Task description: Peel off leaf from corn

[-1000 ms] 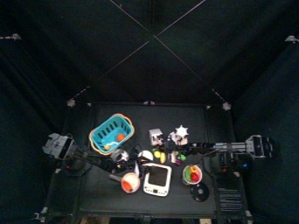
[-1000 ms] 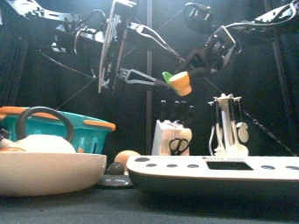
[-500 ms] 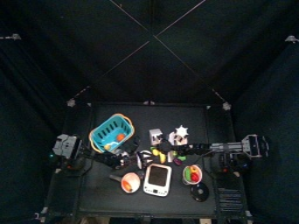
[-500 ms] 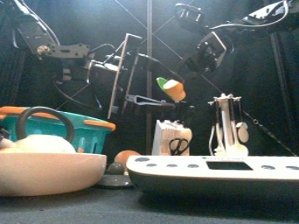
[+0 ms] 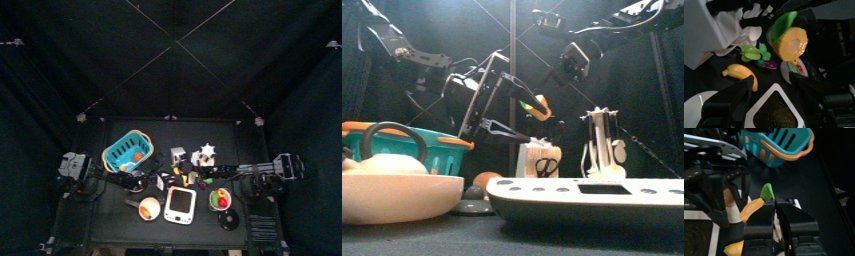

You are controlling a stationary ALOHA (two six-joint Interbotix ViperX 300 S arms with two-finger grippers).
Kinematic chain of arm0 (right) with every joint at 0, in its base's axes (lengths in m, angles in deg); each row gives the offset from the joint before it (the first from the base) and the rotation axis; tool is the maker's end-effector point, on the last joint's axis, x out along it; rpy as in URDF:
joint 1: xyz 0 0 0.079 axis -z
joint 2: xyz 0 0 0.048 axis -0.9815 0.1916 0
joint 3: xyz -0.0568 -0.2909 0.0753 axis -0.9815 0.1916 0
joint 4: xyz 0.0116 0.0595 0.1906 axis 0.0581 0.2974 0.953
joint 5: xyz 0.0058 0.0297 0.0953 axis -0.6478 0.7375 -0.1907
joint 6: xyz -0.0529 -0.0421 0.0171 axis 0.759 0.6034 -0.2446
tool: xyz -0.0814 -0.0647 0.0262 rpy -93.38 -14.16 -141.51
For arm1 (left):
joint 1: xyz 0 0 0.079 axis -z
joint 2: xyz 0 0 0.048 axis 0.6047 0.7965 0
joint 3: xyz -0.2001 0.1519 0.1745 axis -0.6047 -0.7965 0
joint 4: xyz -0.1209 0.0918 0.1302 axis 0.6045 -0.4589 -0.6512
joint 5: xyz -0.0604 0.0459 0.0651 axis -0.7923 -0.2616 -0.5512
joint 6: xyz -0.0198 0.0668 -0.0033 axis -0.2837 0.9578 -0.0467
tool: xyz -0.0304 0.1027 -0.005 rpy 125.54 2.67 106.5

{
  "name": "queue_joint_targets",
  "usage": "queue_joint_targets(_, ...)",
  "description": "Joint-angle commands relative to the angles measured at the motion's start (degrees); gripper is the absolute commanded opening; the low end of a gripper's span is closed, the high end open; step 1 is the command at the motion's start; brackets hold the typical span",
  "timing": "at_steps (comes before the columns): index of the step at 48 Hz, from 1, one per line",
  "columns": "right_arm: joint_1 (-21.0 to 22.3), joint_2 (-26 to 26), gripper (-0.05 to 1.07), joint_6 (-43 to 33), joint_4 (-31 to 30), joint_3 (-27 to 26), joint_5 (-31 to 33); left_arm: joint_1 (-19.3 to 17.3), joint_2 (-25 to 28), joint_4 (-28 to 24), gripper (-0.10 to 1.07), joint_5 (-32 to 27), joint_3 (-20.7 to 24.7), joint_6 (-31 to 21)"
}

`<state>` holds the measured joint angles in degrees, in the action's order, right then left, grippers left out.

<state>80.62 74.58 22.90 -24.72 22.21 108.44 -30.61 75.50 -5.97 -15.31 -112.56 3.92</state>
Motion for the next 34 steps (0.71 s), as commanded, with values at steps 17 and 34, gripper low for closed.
queue_joint_targets(17,-4.7,6.1,0.45,-1.1,0.1,-8.5,15.5,1.1,-2.1,17.0,0.93,6.2,3.1,17.1)
queue_joint_targets(34,-5.3,6.5,0.45,-4.6,-1.2,-8.6,15.5,1.1,-1.7,16.7,0.93,8.5,4.0,18.5)
